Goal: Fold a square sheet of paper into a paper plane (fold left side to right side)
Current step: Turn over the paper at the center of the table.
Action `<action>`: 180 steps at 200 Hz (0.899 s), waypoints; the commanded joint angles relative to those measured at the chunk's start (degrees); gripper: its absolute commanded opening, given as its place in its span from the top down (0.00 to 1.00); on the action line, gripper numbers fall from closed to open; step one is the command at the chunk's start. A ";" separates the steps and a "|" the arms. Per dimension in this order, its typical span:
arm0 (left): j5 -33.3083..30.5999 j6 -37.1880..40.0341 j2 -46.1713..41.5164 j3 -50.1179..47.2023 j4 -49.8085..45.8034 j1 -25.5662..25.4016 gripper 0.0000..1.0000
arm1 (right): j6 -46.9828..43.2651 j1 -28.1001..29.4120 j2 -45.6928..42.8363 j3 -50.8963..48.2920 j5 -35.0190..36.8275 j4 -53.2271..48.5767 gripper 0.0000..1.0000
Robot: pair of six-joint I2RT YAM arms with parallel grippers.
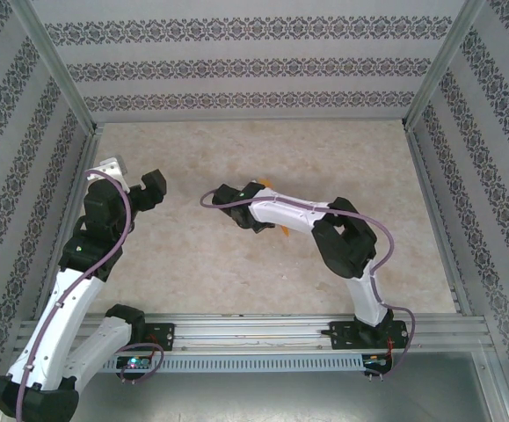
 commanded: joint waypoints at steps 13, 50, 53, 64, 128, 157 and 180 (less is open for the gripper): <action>-0.18 -0.51 0.04 -0.36 -1.44 0.67 0.09 | 4.31 0.08 4.18 2.72 0.81 -1.76 1.00; 0.82 -0.57 0.90 -0.42 -1.41 0.66 0.09 | 6.46 0.00 7.59 4.88 0.63 -3.16 1.00; 0.95 -0.64 0.91 -0.50 -1.33 0.68 0.09 | 6.62 0.04 7.82 4.99 0.44 -3.25 1.00; 1.26 -0.74 1.21 -0.69 -1.22 0.65 0.09 | 7.00 0.02 8.54 5.54 -0.17 -3.48 1.00; 2.12 -0.82 2.01 -0.63 -0.87 0.69 0.09 | 6.65 -0.10 9.41 7.07 -2.26 -4.50 0.92; 2.67 -0.36 2.59 -0.01 -1.13 0.65 0.09 | 6.52 -0.19 7.37 6.33 -4.53 -3.76 0.74; 3.42 -0.05 3.24 0.60 -1.22 0.63 0.09 | 6.39 -0.36 4.70 4.96 -5.33 -2.97 0.57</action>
